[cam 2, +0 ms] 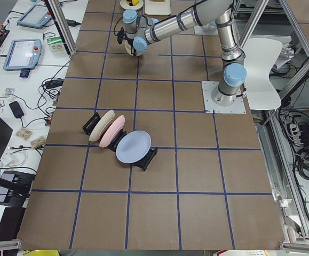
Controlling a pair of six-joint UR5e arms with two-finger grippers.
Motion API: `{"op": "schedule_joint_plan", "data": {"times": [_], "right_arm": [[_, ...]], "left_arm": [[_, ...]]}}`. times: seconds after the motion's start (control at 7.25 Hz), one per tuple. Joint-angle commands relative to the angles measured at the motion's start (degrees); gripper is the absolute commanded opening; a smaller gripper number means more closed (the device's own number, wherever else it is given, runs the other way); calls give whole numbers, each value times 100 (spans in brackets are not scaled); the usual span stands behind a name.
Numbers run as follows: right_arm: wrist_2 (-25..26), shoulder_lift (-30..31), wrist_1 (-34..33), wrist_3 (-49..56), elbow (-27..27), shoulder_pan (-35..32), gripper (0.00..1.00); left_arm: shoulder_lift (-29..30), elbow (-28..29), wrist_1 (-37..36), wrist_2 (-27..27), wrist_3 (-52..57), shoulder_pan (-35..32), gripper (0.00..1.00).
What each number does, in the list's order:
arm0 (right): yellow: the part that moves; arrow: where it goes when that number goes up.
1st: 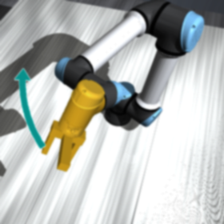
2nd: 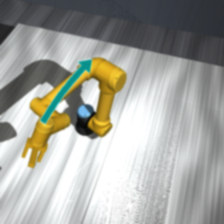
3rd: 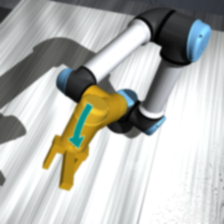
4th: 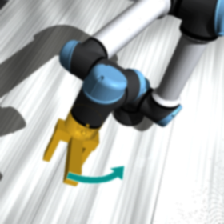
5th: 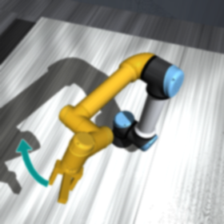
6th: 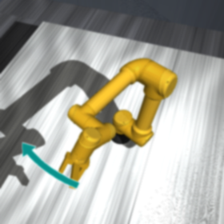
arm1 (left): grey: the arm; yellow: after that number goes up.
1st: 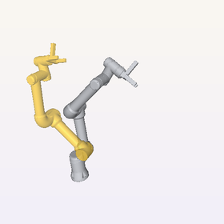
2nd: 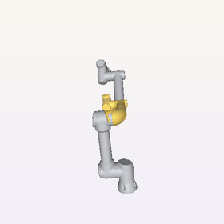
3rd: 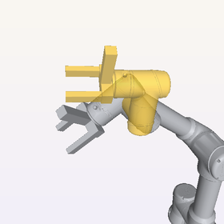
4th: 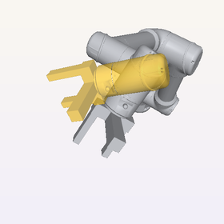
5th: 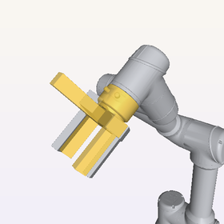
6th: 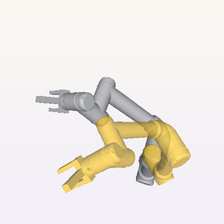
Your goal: Place bowl and put lemon in it
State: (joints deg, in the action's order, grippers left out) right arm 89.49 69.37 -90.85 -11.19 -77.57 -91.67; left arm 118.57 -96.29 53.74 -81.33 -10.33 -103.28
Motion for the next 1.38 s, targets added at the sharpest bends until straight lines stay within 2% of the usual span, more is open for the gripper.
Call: {"op": "schedule_joint_plan", "data": {"times": [0.0, 0.14, 0.28, 0.41, 0.55, 0.69, 0.97, 1.24], "right_arm": [[-273, -37, -99, -305, -30, -316, 0], [-387, -150, -238, -418, -30, -412, 0], [-423, -360, -692, -698, -30, -639, 0], [-432, -502, -792, -1022, -21, -842, 0], [-650, -625, -1107, -1200, -30, -992, 0], [-661, -852, -1345, -1463, -39, -1193, 0], [-661, -1240, -1803, -1797, -56, -1581, 0], [-669, -1477, -1804, -1843, -74, -1643, 0]], "left_arm": [[-105, -4, 118, -32, -5, 53, 89], [-297, 153, 467, -258, 4, 132, 100], [-691, 528, 1532, -556, 230, 411, 100], [-982, 1054, 2552, -542, 833, 840, 100], [-1246, 1521, 3328, -507, 1387, 1262, 100], [-1570, 1560, 3631, -437, 1715, 1388, 100], [-2151, 1184, 3678, -340, 1788, 1372, 100], [-2355, 945, 3556, -506, 1797, 1441, 100]]}}
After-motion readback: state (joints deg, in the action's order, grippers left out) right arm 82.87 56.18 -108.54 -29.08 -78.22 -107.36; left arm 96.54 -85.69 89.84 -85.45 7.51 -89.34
